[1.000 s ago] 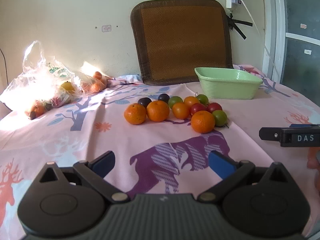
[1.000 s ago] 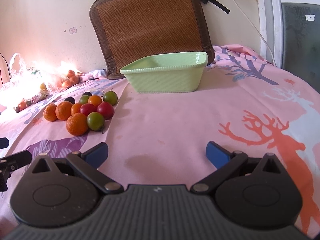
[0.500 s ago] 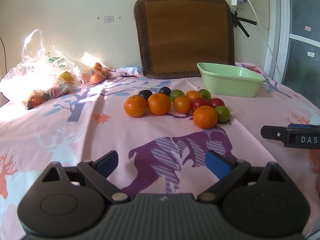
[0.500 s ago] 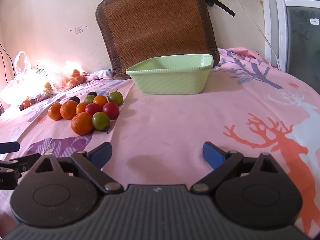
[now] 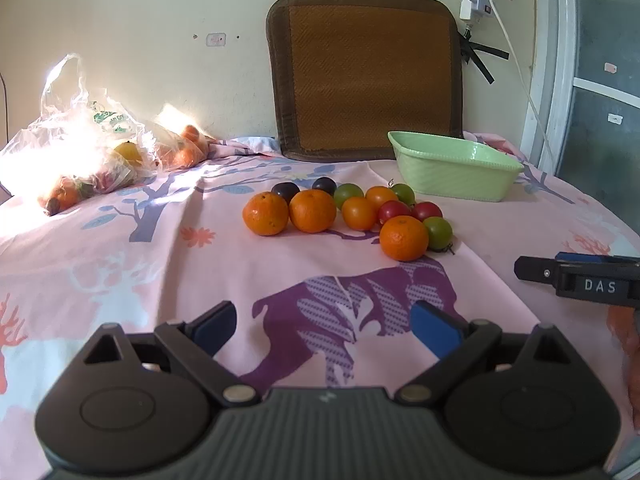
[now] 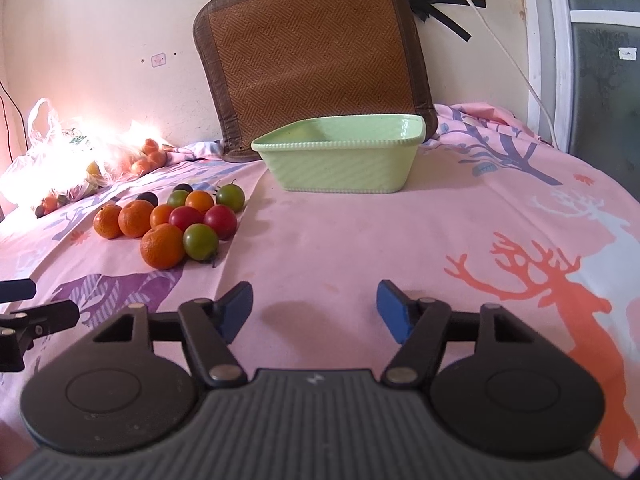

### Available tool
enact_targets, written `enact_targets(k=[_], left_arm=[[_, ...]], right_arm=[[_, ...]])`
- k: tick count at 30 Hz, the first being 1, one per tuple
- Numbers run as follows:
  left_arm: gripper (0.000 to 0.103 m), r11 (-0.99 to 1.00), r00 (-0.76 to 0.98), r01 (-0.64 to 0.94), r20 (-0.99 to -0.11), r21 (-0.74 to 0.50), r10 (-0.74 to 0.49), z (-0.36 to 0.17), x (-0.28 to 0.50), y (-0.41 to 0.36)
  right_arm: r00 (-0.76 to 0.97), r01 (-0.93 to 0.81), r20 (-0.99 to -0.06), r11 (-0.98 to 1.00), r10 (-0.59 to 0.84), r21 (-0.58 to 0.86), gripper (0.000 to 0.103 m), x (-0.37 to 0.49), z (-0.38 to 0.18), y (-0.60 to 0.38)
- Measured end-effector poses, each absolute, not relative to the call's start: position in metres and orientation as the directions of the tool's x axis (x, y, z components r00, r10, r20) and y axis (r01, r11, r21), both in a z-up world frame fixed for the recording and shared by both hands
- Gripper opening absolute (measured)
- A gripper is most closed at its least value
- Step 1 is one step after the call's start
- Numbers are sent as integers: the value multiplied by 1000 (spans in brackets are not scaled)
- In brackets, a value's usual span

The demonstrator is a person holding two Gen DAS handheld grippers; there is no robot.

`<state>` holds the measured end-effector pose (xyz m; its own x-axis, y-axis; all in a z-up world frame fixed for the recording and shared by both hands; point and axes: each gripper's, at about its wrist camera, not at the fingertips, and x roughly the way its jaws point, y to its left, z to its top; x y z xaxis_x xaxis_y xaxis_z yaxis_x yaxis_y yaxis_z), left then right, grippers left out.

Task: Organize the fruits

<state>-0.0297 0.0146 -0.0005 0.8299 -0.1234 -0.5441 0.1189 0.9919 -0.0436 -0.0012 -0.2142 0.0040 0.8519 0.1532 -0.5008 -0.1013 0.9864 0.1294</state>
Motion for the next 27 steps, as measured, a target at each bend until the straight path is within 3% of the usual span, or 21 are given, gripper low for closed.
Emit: enact_targets(k=[8,27], left_arm=[[96,991,830,125,-543,-46,-130,-1,-30,14],[96,992,825,115,-552,-54,-126,-1,-28,15]], right_arm=[[853,-110,-498,987,156,120,60,-2,4,-213],[852,-127,-497,986,164,109,58,-2,5,-211]])
